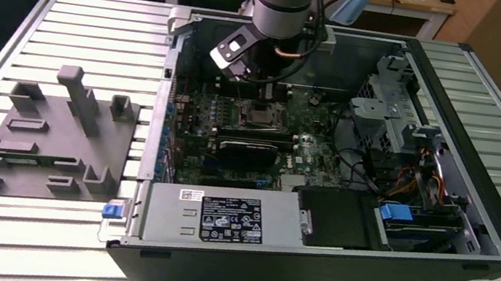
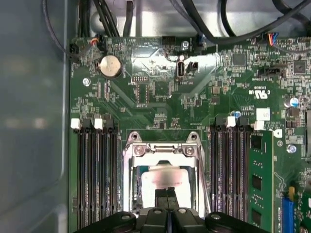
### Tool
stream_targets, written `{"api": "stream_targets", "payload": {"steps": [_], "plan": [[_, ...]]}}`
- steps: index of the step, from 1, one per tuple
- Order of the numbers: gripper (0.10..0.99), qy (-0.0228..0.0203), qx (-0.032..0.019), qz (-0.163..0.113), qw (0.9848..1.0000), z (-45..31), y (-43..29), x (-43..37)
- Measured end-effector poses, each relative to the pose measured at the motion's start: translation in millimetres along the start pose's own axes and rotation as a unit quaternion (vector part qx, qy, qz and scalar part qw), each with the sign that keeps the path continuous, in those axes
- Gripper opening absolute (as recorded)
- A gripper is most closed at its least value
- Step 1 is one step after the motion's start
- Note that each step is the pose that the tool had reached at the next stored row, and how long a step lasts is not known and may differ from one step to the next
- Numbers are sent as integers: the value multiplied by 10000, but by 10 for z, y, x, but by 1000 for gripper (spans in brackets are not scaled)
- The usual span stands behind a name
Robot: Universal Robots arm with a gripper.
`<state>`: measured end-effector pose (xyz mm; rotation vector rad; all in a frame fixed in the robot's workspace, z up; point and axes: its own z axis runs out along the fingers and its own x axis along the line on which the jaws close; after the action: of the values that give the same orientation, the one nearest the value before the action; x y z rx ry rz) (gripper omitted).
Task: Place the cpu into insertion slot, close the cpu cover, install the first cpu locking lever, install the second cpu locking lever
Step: 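Close the cpu cover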
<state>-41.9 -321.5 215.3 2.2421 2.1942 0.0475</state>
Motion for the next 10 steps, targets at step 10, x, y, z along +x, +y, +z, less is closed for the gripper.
{"api": "stream_targets", "payload": {"steps": [10], "plan": [[106, 1, 0, -1, 10000, 32, -95, -2]]}}
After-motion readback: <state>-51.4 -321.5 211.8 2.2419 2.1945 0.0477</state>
